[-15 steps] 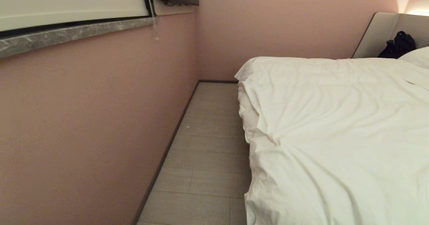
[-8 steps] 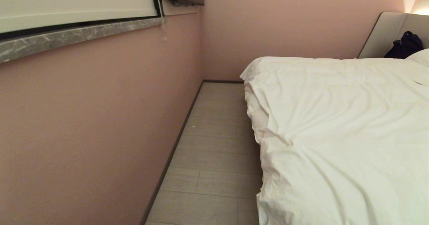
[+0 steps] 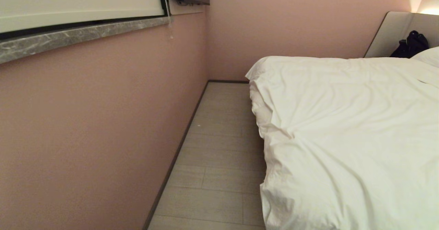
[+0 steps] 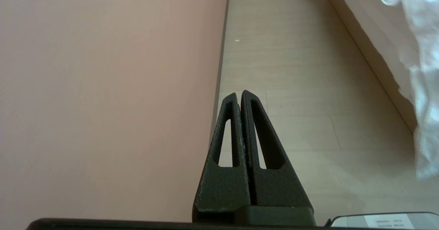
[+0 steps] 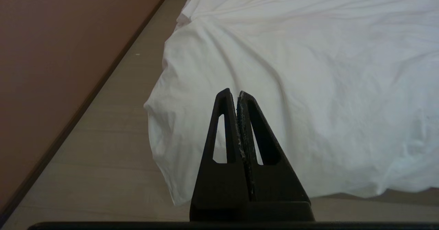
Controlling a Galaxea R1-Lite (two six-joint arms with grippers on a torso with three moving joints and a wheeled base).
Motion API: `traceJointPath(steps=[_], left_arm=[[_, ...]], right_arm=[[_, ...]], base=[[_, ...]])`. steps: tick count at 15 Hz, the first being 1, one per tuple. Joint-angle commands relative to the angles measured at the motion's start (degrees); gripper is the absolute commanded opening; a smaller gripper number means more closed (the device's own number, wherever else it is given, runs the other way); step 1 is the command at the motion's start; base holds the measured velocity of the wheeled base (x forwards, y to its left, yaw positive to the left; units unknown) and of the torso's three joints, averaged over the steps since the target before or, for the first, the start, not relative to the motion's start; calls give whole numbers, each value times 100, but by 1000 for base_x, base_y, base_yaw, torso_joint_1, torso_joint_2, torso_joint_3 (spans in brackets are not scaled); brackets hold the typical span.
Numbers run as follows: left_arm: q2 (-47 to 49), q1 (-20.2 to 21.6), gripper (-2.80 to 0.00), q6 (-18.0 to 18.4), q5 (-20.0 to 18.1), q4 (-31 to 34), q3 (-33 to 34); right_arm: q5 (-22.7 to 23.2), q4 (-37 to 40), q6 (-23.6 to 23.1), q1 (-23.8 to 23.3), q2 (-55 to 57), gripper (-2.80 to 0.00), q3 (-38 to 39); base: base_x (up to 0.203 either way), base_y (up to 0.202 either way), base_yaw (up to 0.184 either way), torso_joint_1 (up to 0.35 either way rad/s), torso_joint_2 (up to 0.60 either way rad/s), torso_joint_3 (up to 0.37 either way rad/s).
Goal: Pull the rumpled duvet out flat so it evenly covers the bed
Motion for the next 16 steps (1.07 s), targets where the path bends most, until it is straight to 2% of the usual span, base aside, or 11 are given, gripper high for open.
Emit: traceJointPath(steps=[1, 13, 16], left_arm=[[-2, 1, -280, 5, 0, -1, -1], [-2, 1, -280, -21, 0, -10, 5], [-2, 1, -280, -21, 0, -10, 8]], right_arm=[[5, -1, -1, 2, -2, -280, 0], [5, -1, -1, 2, -2, -280, 0], [4, -1, -1, 2, -2, -280, 0]], base=[[-191, 0, 1, -1, 1, 2], [-194, 0, 1, 2, 2, 2], [-98, 0, 0, -2, -1, 2]])
